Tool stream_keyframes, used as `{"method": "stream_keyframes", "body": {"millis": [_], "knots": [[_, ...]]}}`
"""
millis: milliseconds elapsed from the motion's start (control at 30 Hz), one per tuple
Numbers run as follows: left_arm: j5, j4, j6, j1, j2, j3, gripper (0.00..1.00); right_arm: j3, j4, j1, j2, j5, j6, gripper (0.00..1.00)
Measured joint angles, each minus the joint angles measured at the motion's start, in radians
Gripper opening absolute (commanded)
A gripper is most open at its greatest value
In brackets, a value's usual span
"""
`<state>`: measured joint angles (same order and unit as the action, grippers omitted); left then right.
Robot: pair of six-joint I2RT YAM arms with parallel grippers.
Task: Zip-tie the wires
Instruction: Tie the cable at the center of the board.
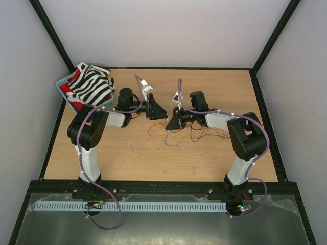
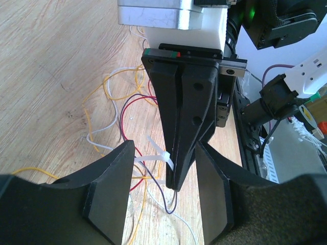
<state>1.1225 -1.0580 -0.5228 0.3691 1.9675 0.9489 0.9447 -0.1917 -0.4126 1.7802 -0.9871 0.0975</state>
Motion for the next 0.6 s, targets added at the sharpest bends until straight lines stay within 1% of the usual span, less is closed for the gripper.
{"method": "stream_keyframes", "body": {"millis": [133,267,333,433,533,600], "knots": [[0.000,-0.005,-0.002,0.005,0.006,0.000,0.51,-0.002,-0.015,0.000,0.000,-0.001,0.007,0.00],[-0.004,-0.006,-0.001,0.017,0.013,0.000,0.42,-0.010,-0.025,0.000,0.000,-0.001,0.014,0.00],[-0.005,-0.006,-0.001,0.021,0.016,0.002,0.39,-0.011,-0.029,0.000,0.000,-0.002,0.016,0.00],[-0.006,-0.006,-0.001,0.029,0.020,0.008,0.39,-0.013,-0.036,0.000,0.000,-0.005,0.019,0.00],[-0.007,-0.006,0.000,0.031,0.021,0.013,0.42,-0.017,-0.045,0.000,0.000,-0.005,0.021,0.00],[-0.005,-0.007,0.002,0.032,0.021,0.013,0.42,-0.021,-0.047,0.000,0.000,-0.004,0.023,0.00]]}}
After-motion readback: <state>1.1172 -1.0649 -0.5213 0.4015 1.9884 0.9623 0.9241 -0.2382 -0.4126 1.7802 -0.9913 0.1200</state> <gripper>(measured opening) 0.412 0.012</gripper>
